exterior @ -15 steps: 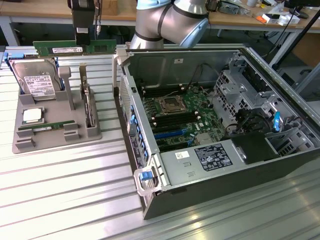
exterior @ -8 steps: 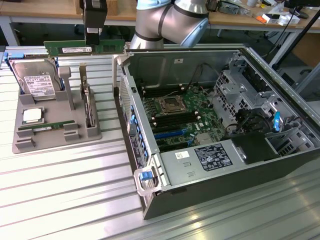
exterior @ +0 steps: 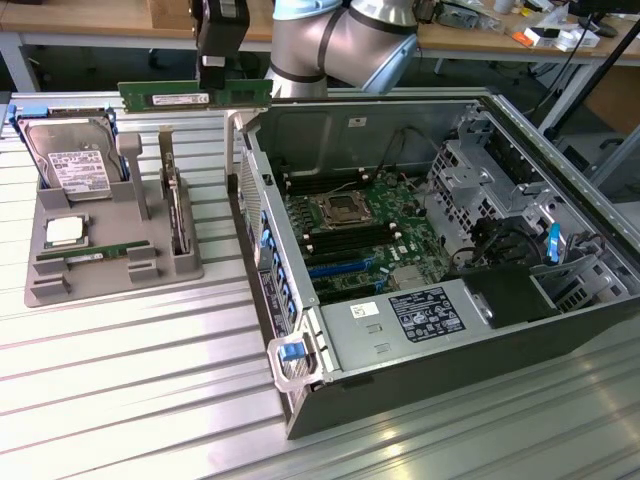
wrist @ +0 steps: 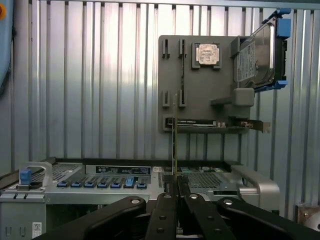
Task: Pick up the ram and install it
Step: 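Pick up the ram and move it above insertion slot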
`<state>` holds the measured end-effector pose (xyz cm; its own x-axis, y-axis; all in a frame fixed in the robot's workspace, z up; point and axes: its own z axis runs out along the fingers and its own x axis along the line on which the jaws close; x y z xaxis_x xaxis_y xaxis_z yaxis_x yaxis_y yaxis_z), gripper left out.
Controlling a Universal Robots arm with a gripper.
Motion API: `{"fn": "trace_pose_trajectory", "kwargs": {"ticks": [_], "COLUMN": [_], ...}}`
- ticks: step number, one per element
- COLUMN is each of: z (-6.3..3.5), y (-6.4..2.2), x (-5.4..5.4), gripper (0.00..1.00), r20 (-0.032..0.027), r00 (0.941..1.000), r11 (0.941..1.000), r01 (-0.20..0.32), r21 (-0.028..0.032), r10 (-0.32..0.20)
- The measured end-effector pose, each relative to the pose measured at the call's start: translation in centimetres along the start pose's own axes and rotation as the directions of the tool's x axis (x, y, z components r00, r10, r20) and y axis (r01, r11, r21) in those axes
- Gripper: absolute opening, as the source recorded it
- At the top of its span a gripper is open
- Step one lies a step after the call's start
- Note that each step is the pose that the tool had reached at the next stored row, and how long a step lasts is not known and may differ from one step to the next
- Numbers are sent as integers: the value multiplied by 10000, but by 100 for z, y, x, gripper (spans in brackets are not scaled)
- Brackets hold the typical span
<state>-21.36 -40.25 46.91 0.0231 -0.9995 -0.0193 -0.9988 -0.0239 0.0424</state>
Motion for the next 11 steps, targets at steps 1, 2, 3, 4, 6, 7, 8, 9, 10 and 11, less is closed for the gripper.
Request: {"fn": "trace_pose_trajectory", "kwargs": {"ticks": [1,2,3,4,6,7,8,9,10,11], "z": [-1,-2,-3,-5,-8,-9,-11,-13,-14,-15], "y": [-24,-45,-73,-124,-190,-225,-257,-299,-333,-359], "x": [0,1,2,3,4,5,6,7,8,8], "gripper": [12,12,12,12,12,12,12,12,12,12], "r20": [0,-1,-1,-1,0,0,-1,0,0,-1], "r00": [10000,10000,10000,10000,10000,10000,10000,10000,10000,10000], "r11": [10000,10000,10000,10000,10000,10000,10000,10000,10000,10000], "r01": [0,1,0,0,0,0,0,0,0,0], "r21": [0,0,-1,-1,0,0,0,0,0,0], "r10": [0,-1,0,0,0,0,0,0,0,0]}}
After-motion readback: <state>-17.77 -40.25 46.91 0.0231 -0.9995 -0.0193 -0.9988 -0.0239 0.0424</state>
